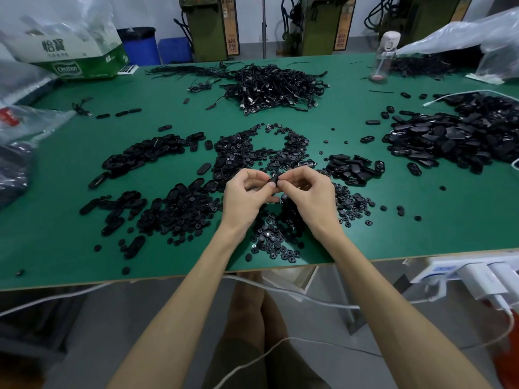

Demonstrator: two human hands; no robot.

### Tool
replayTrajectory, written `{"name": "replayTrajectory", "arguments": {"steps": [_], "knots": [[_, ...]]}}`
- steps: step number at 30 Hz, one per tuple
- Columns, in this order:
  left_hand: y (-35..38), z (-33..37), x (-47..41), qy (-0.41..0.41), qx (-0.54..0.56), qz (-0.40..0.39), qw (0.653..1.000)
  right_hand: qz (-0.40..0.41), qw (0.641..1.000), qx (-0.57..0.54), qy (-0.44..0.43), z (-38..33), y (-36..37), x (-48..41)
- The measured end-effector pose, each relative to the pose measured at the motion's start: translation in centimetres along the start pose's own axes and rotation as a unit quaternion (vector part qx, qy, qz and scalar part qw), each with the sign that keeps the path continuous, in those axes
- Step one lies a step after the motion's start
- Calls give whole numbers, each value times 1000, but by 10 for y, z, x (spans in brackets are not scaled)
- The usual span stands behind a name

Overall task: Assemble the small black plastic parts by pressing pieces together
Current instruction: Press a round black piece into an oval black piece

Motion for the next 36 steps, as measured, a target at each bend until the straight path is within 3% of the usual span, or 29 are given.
{"name": "replayTrajectory", "arguments": {"steps": [6, 11, 16, 19, 25, 36], "knots": [[-1, 1, 0, 7, -20, -7, 1000, 1, 1000, 13, -1, -4, -1, 2], [-2, 0, 0, 8, -17, -9, 1000, -2, 995, 84, -54, -7, 4, 3], [-8, -4, -3, -14, 14, 42, 999, -71, 981, 146, -104, -9, 16, 6], [-9, -4, -4, -16, 25, 49, 998, -80, 984, 124, -96, -9, 15, 5], [-4, -1, -2, 1, -4, 17, 1000, -26, 999, 42, -17, -9, 4, 3], [-2, 0, 0, -6, -47, -14, 999, -25, 999, 38, -10, -8, 2, 4]]}}
Point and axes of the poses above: each hand's wrist, its own x-axis away from the middle knuckle, its own y-axis out of the palm, z = x × y, the point moved 3 cm from there along -x, towards the middle knuckle, and after that the axes turned 1 degree about x, right-handed, at the moved point
